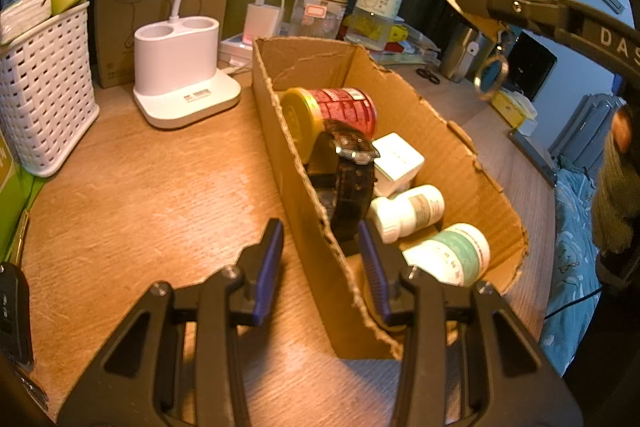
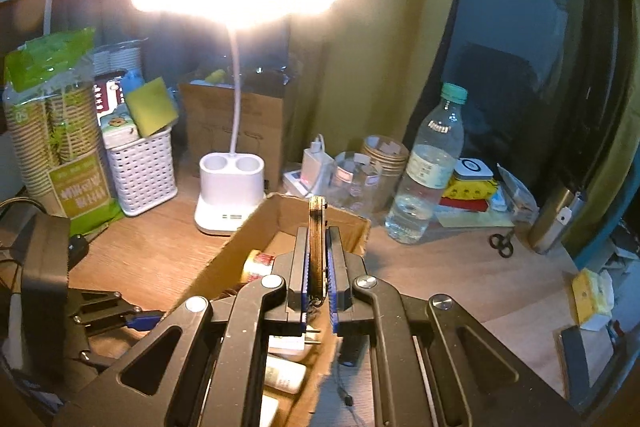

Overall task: Organize rigid objects
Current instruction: 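Carry the keychain over the box with the right tool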

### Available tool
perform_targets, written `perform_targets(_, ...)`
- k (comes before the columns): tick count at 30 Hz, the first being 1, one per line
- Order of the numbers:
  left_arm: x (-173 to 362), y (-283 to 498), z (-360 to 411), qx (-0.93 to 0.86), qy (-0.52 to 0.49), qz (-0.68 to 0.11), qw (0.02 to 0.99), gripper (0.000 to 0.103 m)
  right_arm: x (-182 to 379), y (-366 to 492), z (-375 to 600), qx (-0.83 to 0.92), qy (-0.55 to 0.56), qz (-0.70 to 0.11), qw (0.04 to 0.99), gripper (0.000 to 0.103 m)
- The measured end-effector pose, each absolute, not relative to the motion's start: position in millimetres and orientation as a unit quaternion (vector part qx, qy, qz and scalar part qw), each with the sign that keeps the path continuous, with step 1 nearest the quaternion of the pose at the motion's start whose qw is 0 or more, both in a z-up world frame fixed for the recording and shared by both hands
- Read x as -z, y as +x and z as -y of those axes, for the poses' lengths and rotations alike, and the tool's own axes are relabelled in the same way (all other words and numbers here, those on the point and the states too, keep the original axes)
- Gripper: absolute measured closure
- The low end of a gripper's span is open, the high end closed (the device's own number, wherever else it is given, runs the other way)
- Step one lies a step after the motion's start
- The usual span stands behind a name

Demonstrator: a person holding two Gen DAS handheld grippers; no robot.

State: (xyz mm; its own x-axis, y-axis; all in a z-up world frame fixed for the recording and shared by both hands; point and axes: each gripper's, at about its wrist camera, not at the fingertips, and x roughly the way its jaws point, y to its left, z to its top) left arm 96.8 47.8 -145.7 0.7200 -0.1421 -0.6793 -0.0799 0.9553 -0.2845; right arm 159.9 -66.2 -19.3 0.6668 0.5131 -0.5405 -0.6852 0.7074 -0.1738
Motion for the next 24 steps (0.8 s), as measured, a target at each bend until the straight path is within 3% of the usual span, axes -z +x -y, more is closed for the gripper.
perform_targets(24, 145.5, 96.7, -47.5, 0.017, -0.148, -0.374, 0.915, 0.062, 89.3, 196.9, 49.0, -0.309, -0.186, -0.314, 0.879, 0.095)
